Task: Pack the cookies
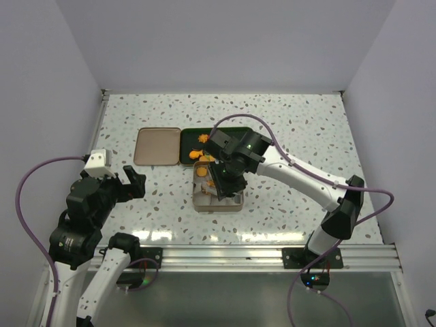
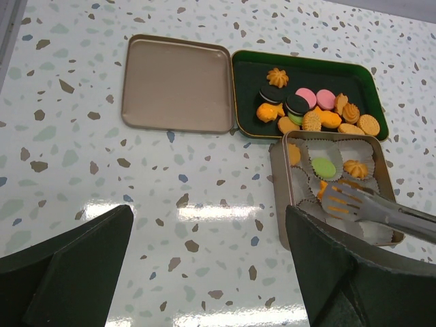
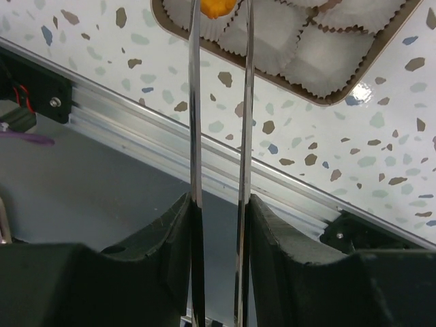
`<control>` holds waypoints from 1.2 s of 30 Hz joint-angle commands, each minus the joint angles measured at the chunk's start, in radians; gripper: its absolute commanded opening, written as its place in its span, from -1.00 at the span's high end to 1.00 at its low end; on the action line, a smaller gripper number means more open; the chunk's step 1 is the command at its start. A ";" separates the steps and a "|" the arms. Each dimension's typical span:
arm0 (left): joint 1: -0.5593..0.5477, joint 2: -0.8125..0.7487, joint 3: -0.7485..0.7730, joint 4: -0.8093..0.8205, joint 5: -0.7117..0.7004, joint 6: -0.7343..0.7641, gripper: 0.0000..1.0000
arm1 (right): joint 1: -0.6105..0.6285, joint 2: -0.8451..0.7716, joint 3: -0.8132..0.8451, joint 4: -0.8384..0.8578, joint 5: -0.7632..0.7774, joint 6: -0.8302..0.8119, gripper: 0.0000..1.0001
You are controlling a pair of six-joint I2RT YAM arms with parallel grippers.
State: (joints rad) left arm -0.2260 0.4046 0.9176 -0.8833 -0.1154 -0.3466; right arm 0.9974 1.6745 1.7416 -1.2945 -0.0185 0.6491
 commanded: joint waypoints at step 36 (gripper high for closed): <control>-0.007 -0.018 -0.006 0.047 0.000 0.024 -1.00 | 0.081 -0.022 -0.041 0.083 0.040 0.060 0.03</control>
State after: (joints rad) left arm -0.2260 0.3946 0.9176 -0.8833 -0.1158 -0.3466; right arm 1.0737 1.6669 1.6196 -1.2049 -0.0116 0.6971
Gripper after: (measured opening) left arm 0.997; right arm 0.480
